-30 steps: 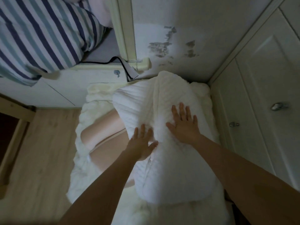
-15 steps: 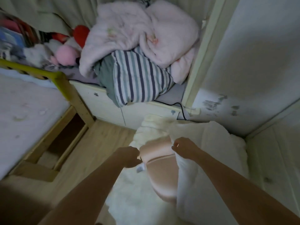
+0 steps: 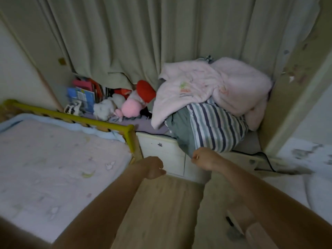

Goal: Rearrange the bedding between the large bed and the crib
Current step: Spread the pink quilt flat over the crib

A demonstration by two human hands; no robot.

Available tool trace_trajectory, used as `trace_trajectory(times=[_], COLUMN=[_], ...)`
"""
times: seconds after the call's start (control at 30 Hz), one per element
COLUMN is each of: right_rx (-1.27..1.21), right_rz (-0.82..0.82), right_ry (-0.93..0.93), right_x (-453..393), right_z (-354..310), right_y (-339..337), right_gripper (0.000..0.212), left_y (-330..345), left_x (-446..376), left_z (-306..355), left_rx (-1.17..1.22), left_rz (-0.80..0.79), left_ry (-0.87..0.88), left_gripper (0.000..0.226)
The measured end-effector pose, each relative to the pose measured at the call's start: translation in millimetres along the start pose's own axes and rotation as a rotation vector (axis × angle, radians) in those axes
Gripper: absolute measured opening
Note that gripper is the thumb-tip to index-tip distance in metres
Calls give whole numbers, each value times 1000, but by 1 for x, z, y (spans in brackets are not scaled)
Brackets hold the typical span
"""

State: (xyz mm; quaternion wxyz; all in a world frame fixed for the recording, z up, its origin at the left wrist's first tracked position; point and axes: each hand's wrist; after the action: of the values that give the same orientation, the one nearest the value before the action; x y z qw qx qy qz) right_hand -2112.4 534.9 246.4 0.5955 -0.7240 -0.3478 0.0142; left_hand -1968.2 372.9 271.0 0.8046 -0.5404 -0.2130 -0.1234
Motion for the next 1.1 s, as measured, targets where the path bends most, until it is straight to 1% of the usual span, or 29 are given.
trace_trajectory(times=[0.1,0.17,0.27,0.33,0.4,0.5,0.57,0.63,0.73,0.83,0.9,0.93,1.0,1.03,1.07,1.1], right_rx=[20,19,30,25,-13,-45,-118,-138,-135,-173,-161,-155,-158,-151,-139,-133], right_rz=[56,93,73,31,-10,-17,-2,18,71,170,172,166,185,193,208,217], right_ry=[1,11,38,36,50,99,144,188,199,211,237,246,262,277,289,309], right_x=[-18,-34,-54,-69,-90,-120,-154,-179,-228,-268,-301,-312,-352,-374,-395,-413], right_z=[-31,-46,-58,-57,-50,-43,-37,-34,-26,-22,-26,-28,-28,-28,-27,-26], right_y=[-14,-21,-33,-41,-49,-65,-88,-111,-152,-184,-201,-205,-221,-228,-233,-239], right_gripper=[36,35,28,25,33,31,30,28,34,31,30,30,32,35,38,41], left_y=[-27,-42,-67,-82,-99,-127,-157,-183,-228,-260,-283,-289,-316,-330,-342,-353], left_x=[5,1,-16,-31,-51,-80,-119,-150,-201,-241,-275,-288,-328,-347,-367,-386], left_z=[-38,-61,-85,-97,-110,-125,-139,-150,-161,-169,-177,-180,-186,-189,-193,-197], left_rx=[50,71,47,16,3,-35,-107,-157,-191,-215,-266,-282,-272,-245,-216,-197], left_rz=[64,121,237,229,186,159,194,238,291,350,375,413,509,539,582,591], left_ry=[-5,10,39,43,44,51,76,91,107,98,83,78,88,93,118,145], left_gripper=[53,50,43,43,47,46,41,39,42,49,48,43,32,30,31,33])
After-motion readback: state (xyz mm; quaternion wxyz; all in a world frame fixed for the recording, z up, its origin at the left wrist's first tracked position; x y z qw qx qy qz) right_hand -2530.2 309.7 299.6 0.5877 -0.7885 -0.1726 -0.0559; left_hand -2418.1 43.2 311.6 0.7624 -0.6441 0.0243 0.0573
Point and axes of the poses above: each hand's wrist, its own x-axis away from the middle knuckle, its own y-axis out of the palm, z = x × y, and after that the axes turned 13 degrees about y, right-handed
